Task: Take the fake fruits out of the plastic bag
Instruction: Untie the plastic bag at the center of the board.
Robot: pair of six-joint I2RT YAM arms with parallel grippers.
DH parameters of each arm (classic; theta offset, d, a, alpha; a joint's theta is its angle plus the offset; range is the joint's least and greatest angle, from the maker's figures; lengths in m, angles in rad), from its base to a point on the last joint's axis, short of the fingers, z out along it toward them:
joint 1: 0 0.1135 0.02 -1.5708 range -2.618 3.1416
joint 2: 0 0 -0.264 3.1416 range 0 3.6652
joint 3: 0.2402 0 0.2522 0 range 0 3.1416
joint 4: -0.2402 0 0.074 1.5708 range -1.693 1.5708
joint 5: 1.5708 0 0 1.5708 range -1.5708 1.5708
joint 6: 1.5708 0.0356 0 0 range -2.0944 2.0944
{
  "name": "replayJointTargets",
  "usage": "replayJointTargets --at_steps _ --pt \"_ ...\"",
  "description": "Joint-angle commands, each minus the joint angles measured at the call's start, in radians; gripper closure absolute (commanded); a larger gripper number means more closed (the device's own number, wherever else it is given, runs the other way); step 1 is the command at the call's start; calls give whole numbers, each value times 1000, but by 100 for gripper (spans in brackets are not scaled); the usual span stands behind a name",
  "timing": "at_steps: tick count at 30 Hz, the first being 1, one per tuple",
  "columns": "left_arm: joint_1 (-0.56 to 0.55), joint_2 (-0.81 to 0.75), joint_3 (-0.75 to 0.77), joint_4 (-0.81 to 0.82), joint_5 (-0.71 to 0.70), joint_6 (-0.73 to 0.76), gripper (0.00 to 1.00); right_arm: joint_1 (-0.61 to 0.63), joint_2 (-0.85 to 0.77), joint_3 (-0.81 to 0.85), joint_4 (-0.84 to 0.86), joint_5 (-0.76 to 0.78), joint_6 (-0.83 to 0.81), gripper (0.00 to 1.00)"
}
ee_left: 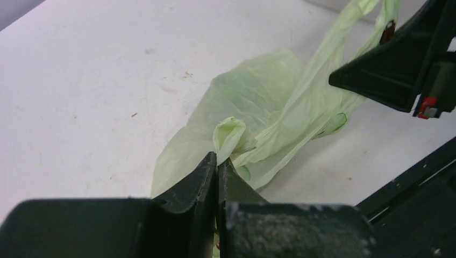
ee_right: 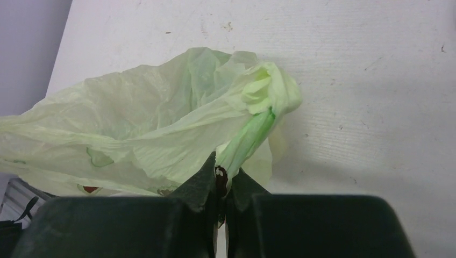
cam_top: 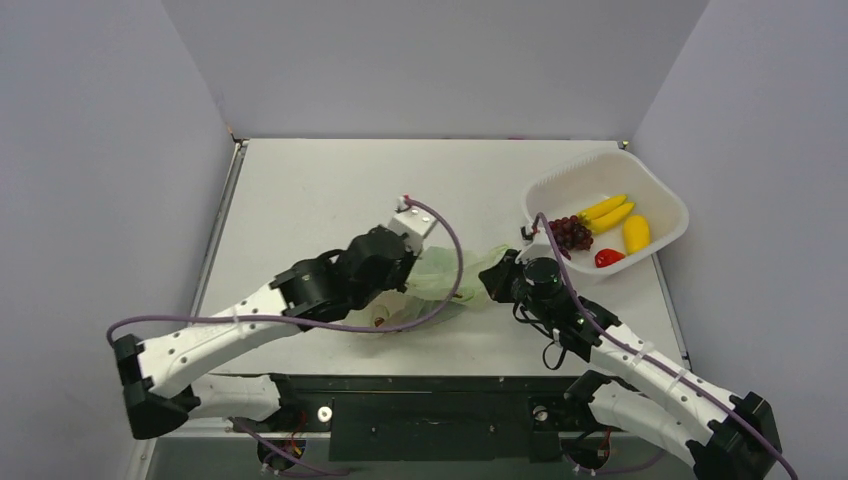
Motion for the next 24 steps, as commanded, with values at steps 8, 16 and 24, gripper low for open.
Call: replayJointTargets --at_steps 8,16,24 --pt "497 -353 -152 109 46 -507 100 -166 268 324 -11 -55 17 100" --pt "941 -38 177 111 469 -536 100 -315 684 914 -194 -211 -28 100" --pt "982 18 380 117 677 -536 100 -340 926 1419 -354 -324 -42 100"
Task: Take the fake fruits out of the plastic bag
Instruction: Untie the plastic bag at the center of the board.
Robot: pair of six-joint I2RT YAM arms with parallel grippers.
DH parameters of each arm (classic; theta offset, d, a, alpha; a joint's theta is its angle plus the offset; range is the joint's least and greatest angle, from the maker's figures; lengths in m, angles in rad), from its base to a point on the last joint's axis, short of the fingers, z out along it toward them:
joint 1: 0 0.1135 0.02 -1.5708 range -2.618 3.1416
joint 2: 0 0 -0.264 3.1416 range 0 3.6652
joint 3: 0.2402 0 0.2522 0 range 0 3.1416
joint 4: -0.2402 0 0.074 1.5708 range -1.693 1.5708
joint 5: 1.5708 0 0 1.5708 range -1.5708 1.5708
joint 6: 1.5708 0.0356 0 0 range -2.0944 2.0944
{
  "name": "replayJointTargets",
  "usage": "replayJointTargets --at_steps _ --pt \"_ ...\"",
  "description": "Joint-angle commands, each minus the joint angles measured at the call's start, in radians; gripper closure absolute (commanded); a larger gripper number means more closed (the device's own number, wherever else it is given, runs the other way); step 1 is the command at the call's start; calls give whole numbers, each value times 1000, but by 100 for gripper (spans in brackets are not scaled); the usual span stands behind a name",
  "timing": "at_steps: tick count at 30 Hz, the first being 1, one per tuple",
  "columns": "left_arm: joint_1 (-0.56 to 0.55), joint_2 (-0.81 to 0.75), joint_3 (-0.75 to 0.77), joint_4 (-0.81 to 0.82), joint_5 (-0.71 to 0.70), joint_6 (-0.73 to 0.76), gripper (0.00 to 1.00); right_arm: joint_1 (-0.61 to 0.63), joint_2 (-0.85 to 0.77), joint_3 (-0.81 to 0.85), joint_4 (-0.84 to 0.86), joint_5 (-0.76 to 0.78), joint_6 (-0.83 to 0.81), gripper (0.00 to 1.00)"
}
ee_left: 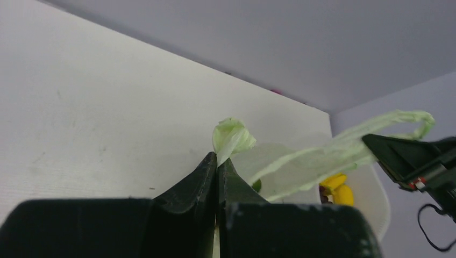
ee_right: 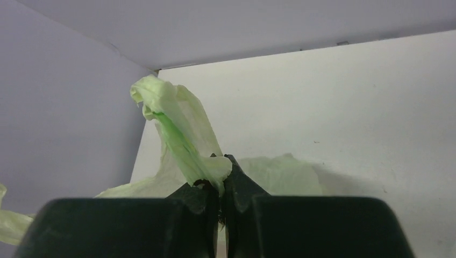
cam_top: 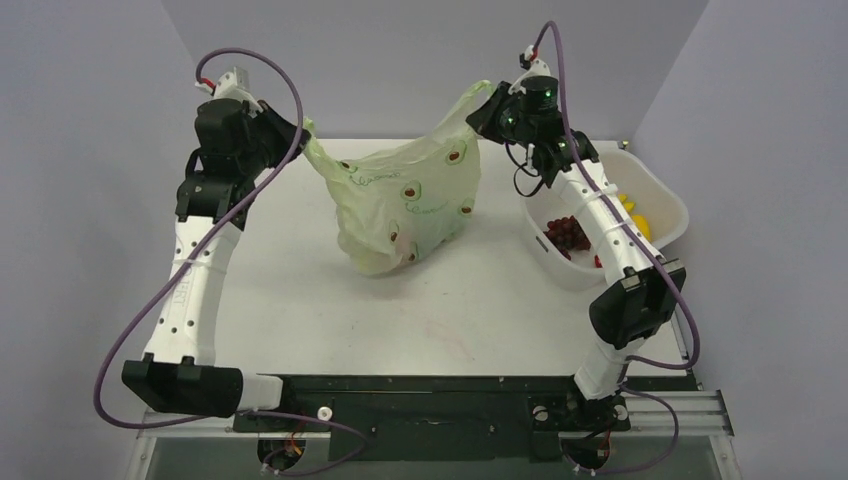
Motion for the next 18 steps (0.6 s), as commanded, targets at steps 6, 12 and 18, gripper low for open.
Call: replayJointTargets --at_steps 6,12,18 --pt "-81 -309 -384 84 281 -108 100 22 -7 -17 -75 -47 -36 100" --pt "-319 -527 -662 74 157 -213 100 58 -137 -296 -70 55 -104 86" --pt "-476 -666 -783 54 88 -307 100 81 -273 -522 -68 121 -133 51"
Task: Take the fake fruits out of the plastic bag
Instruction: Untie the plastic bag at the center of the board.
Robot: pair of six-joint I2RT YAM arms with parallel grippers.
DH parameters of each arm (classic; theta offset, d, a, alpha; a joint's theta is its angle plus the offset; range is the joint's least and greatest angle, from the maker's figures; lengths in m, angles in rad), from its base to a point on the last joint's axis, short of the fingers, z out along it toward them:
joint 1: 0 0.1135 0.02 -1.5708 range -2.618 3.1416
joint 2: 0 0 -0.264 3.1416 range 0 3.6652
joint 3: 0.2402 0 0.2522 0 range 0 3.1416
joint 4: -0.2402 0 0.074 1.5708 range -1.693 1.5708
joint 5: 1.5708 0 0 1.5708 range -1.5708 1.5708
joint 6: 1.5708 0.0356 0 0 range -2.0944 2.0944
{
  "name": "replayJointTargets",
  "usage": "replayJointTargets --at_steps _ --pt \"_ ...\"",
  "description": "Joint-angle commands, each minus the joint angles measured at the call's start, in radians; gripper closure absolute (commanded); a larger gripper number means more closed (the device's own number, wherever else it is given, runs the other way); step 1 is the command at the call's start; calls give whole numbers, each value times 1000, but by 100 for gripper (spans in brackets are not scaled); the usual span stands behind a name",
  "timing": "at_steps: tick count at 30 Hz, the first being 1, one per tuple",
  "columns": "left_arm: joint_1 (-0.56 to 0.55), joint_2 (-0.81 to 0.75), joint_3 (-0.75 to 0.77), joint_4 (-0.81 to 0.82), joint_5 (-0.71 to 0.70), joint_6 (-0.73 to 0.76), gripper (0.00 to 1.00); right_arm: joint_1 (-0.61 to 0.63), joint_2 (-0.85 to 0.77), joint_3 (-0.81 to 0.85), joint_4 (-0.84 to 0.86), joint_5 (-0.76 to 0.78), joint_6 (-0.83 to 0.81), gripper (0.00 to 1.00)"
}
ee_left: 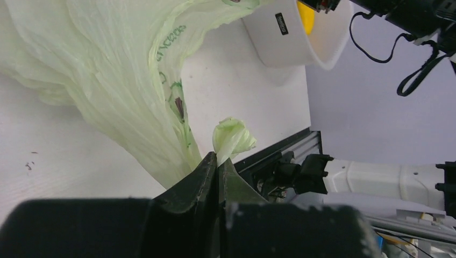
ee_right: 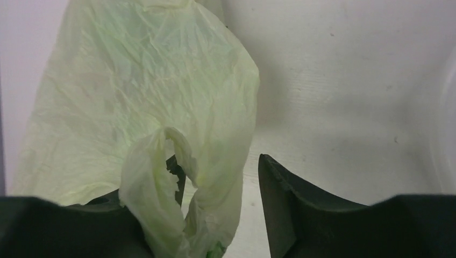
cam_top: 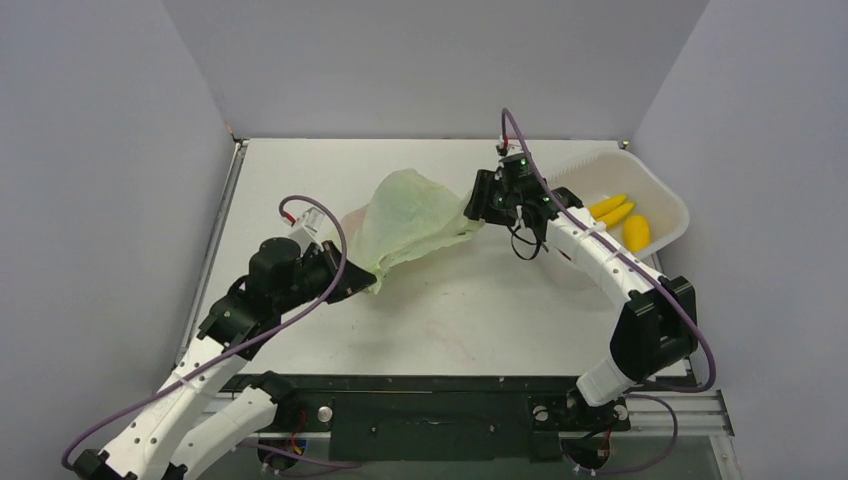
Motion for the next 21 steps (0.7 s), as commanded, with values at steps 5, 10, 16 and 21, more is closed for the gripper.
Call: replayJointTargets --at_steps 5,10,16,21 --pt "-129 -113 -86 59 -86 -121 100 34 -281 -240 26 145 -33 29" --pt "-141 -85 -96 101 -62 -132 100 30 -472 -324 -12 241 -19 20" --pt "-157 -58 -91 120 -58 -129 100 57 -626 -400 -29 212 45 20" --pt "-181 -42 -103 145 -55 -135 100 260 -686 -504 115 263 192 23"
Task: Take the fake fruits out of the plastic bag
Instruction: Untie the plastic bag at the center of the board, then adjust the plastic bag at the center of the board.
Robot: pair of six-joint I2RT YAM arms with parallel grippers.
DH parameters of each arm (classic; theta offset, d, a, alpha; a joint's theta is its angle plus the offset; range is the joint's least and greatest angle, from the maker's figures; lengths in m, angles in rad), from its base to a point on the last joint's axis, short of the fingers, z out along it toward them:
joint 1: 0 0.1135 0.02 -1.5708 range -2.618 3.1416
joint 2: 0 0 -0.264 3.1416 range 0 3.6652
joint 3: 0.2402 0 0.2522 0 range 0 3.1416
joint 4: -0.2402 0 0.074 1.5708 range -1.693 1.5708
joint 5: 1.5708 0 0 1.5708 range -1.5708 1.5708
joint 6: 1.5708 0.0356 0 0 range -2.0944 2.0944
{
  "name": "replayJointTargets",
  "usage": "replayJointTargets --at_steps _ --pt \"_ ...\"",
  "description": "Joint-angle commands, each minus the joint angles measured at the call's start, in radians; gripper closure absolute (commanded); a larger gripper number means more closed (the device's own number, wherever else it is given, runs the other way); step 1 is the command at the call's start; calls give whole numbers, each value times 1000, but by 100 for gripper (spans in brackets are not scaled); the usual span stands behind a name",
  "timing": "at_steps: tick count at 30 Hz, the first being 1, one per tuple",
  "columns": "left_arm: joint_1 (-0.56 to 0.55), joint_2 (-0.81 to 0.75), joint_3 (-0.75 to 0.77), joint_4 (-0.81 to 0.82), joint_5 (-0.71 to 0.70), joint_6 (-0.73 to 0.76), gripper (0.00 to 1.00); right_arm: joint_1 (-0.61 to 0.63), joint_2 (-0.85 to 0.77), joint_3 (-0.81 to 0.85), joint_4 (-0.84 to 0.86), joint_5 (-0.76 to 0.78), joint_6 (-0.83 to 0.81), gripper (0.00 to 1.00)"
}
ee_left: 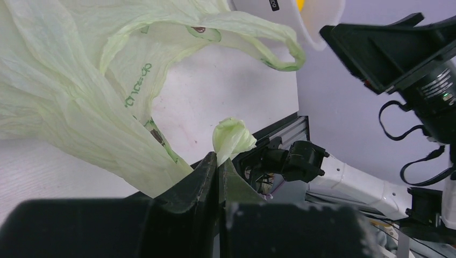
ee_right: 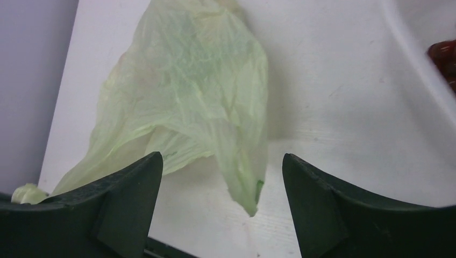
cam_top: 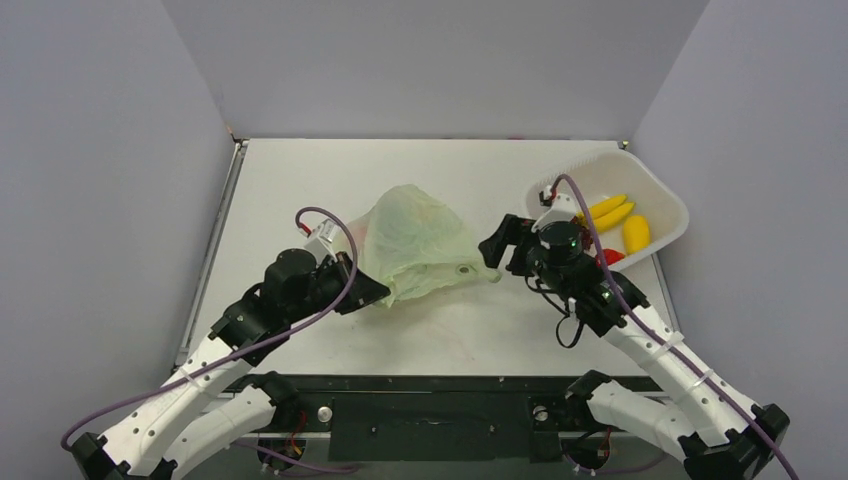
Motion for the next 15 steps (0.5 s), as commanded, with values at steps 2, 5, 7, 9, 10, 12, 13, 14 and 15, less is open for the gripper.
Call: replayJointTargets --at_steps 2,5,7,9,10,12,13,14,15 --pt "-33 11 -17 96 4 -27 100 207 -33 -142 241 63 196 23" --pt "-49 12 -37 123 0 -54 100 262 -19 -248 404 49 334 24" --pt "-64 13 -44 132 -7 -64 100 303 2 -305 546 34 414 24" --pt "-76 13 -46 131 -17 -67 100 338 36 -331 636 41 452 24" --pt "-83 13 -48 127 -23 -68 100 347 69 -332 667 41 467 23" --pt "-91 10 -49 128 -29 -74 100 362 122 -332 700 25 485 23" --pt "-93 10 -49 130 -31 -75 100 367 139 -332 711 20 488 23" --pt "-99 10 -48 130 -36 -77 100 368 166 -328 715 19 480 23" --pt "-102 9 -47 130 -38 -78 100 370 177 -323 711 25 469 23"
